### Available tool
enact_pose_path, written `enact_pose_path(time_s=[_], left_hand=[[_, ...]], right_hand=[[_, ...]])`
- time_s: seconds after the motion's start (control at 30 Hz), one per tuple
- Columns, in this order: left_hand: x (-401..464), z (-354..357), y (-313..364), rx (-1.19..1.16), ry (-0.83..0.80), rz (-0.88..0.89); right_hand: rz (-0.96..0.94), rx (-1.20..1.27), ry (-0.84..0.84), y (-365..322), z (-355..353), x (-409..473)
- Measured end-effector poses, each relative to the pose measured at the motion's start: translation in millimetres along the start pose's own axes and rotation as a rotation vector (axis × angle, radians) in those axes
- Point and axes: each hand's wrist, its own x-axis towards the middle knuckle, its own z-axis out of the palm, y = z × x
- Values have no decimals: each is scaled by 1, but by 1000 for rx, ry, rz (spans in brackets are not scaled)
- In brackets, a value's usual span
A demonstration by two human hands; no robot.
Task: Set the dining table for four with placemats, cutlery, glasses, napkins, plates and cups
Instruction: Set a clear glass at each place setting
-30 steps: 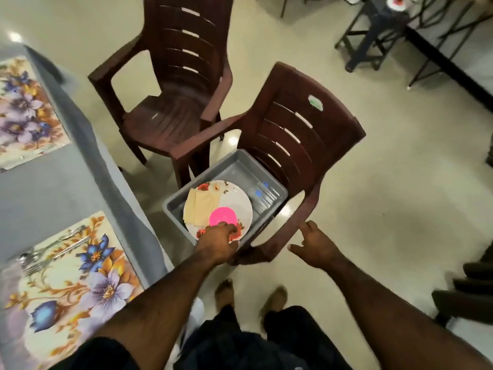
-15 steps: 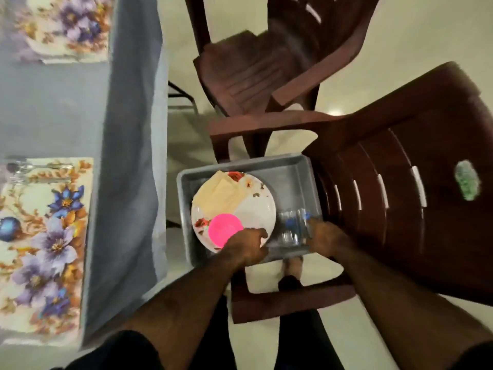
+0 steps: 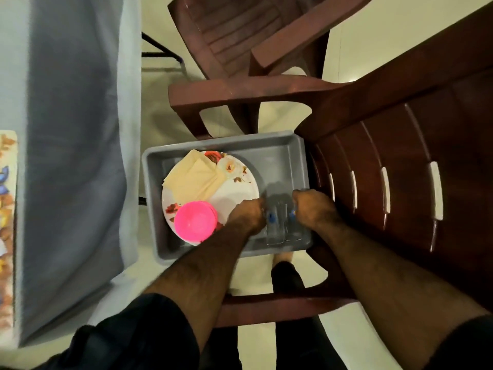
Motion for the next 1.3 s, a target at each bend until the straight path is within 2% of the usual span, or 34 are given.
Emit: enact_pose_path(time_s=[0.2, 0.3, 0.47, 0.6, 0.77, 0.9, 1.0, 1.13, 1.3], left_hand=[[-29, 0, 5, -157, 45, 19], [-62, -6, 0, -272, 120, 29], [-130, -36, -18, -625, 267, 45], [-198, -73, -53, -926, 378, 43], [-299, -104, -120, -1342, 519, 26], [-382, -98, -196, -1555, 548, 150], [-447, -71, -268, -1759, 654, 110], [-524, -14, -371, -1915, 746, 132], [-610, 48, -480, -2058, 998, -17]], right_hand=[[-22, 101, -55, 3, -1, -19], [-31, 219, -45, 3, -15, -43], [-30, 473, 47, -12, -59, -94], [-103, 629, 31, -50, -101, -128], [-229, 799, -86, -147, -134, -171], [-314, 826, -175, -243, -124, -206], [-373, 778, -231, -329, -90, -240], [-429, 697, -334, -443, -25, -279], [-512, 556, -493, -586, 55, -332]])
